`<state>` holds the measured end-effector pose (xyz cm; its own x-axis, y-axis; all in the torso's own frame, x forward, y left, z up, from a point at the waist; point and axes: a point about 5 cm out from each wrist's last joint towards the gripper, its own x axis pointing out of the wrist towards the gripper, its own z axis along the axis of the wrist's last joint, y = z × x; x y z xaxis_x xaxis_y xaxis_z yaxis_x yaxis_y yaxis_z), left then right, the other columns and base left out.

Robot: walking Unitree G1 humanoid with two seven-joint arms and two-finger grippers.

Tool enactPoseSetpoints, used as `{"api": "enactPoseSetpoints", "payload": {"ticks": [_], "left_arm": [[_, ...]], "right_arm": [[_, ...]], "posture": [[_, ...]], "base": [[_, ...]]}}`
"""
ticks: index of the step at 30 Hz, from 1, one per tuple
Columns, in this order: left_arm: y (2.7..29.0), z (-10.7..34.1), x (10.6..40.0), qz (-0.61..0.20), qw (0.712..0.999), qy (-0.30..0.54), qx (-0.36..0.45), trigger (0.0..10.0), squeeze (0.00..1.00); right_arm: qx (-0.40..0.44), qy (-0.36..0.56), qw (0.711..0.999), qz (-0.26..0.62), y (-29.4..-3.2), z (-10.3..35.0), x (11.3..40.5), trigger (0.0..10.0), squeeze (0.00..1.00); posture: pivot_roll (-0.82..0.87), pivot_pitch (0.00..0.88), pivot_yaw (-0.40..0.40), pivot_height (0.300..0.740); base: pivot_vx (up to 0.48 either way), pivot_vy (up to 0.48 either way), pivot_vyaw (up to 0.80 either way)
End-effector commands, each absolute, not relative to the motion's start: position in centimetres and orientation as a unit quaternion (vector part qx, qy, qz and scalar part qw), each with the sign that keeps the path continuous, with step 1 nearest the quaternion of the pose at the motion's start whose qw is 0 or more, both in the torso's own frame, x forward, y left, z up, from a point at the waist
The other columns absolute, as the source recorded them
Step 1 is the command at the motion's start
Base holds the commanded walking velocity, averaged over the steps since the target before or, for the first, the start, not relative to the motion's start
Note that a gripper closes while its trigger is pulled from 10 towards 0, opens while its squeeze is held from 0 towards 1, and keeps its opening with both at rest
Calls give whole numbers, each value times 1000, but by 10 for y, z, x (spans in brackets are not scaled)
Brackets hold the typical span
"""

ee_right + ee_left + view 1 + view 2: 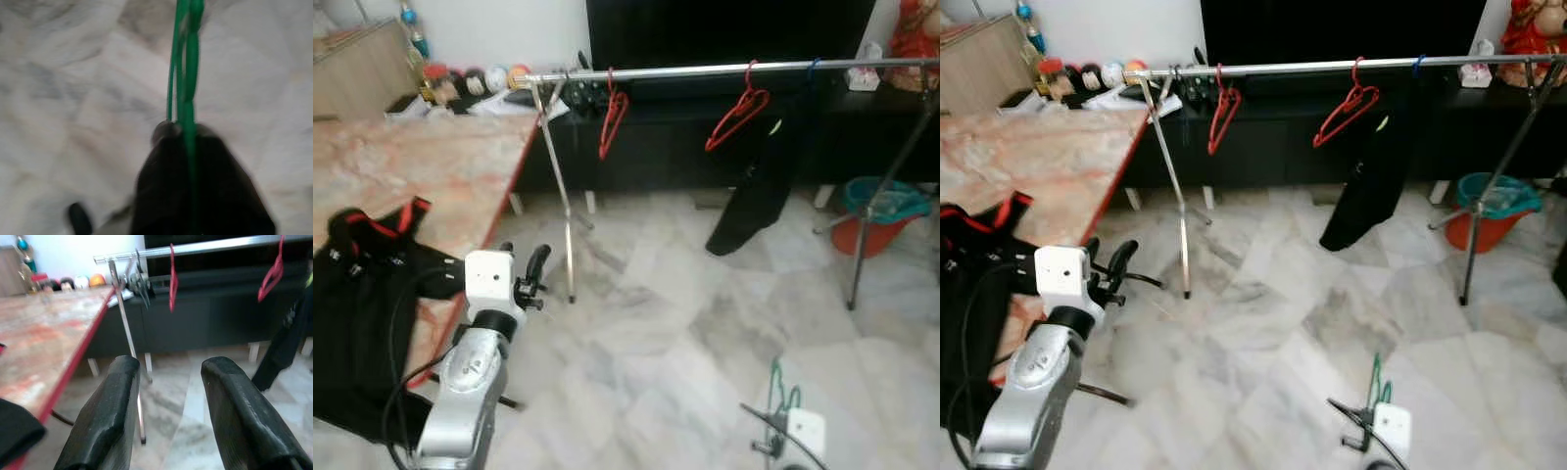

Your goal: Hang hanger

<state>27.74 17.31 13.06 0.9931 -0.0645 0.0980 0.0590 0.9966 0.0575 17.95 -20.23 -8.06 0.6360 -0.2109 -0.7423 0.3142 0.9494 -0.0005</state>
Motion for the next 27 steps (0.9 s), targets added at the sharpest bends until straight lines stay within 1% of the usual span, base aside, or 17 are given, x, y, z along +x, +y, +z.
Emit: {"api": "enactPoseSetpoints", "payload": {"ticks": [1, 8, 10, 12, 13, 14, 15, 17, 18, 20, 25, 26, 27], "left_arm": [[170, 133, 279, -43, 997, -53, 30, 10000, 0], [163, 122, 283, -84, 996, -25, 28, 10000, 0], [159, 116, 285, -112, 993, -10, 31, 10000, 0], [158, 115, 285, -115, 993, -9, 31, 10000, 0], [156, 113, 287, -127, 991, -5, 38, 10000, 0], [156, 113, 287, -127, 991, -5, 38, 10000, 0], [153, 110, 290, -146, 988, 1, 49, 10000, 0], [150, 109, 291, -160, 986, 6, 54, 10000, 0], [147, 106, 292, -185, 980, 13, 67, 10000, 0], [143, 103, 293, -214, 973, 20, 88, 10000, 0], [142, 97, 295, -249, 962, 33, 107, 10000, 0], [142, 97, 295, -249, 962, 33, 107, 10000, 0], [143, 95, 295, -258, 959, 39, 111, 10000, 0]], "right_arm": [[64, 402, 900, -154, -206, -81, 176, 10000, 0], [54, 391, 907, -147, -206, -80, 178, 10000, 0], [52, 385, 911, -141, -206, -79, 179, 10000, 0], [51, 384, 911, -141, -206, -79, 180, 10000, 0], [32, 385, 913, -127, -206, -78, 181, 10000, 0], [32, 385, 913, -127, -206, -78, 181, 10000, 0], [13, 387, 916, -103, -206, -77, 183, 10000, 0], [2, 389, 918, -84, -205, -77, 184, 10000, 0], [-36, 395, 917, -46, -204, -76, 186, 10000, 0], [-93, 397, 913, 0, -204, -74, 190, 10000, 0], [-190, 388, 901, 43, -204, -71, 195, 10000, 0], [-190, 388, 901, 43, -204, -71, 195, 10000, 0], [-196, 350, 915, 49, -216, -53, 221, 10000, 0]], "posture": [[-188, 20, 66, 740], [-194, 23, 68, 740], [-195, 19, 67, 740], [-195, 19, 67, 740], [-201, 16, 68, 740], [-201, 16, 68, 740], [-201, 16, 68, 740], [-201, 16, 68, 740], [-208, 7, 69, 740], [-211, 3, 69, 740], [-214, 0, 70, 740], [-214, 0, 70, 740], [-215, 0, 71, 740]], "base": [[0, 0, 0], [0, 0, 0], [0, 0, 0], [0, 0, 0], [0, 0, 0], [0, 0, 0], [0, 0, 0], [0, 0, 0], [0, 0, 0], [0, 0, 0], [0, 0, 0], [0, 0, 0], [0, 0, 0]]}}
